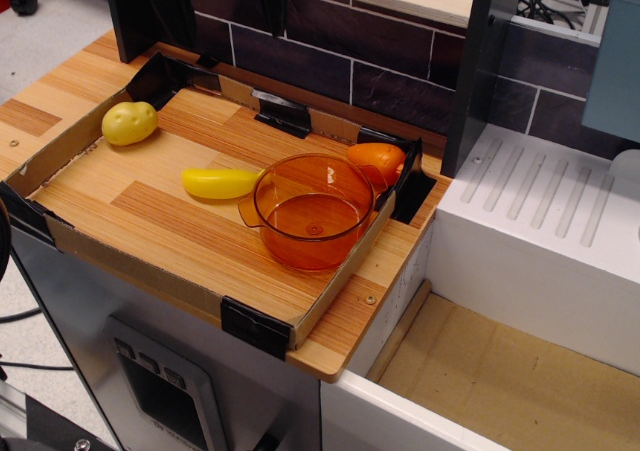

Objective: Put potato in pot

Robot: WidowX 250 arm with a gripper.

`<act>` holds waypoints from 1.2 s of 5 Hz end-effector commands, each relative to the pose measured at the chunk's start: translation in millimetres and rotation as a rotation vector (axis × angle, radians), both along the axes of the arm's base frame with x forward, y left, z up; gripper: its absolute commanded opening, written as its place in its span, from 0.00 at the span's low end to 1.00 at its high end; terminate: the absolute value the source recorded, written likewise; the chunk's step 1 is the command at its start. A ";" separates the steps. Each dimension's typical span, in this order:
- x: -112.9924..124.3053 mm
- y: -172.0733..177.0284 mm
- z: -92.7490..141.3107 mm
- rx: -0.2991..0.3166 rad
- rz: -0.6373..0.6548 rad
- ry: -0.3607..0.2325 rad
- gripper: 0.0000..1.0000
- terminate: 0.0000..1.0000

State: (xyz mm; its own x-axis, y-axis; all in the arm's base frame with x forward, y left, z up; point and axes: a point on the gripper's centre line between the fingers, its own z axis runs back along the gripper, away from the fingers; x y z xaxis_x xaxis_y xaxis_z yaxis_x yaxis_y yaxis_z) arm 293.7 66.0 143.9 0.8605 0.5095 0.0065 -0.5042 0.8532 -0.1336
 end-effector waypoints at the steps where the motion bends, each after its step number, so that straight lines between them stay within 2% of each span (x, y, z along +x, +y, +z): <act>1: 7.2 58.8 14.4 0.096 -0.277 -0.030 1.00 0.00; 2: 9.1 80.8 16.1 0.074 -0.438 -0.014 1.00 0.00; 3: 18.0 104.7 12.9 0.100 -0.603 0.031 1.00 0.00; 4: 21.1 111.9 4.6 0.151 -0.729 0.019 1.00 0.00; 5: 15.0 116.6 -7.9 0.160 -0.844 -0.072 1.00 0.00; 6: 18.5 117.7 -27.3 0.106 -0.903 -0.098 1.00 0.00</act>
State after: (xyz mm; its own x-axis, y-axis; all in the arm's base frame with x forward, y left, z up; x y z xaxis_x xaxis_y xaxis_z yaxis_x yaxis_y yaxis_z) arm 304.2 184.3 101.2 0.9288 -0.3587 0.0930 0.3655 0.9281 -0.0706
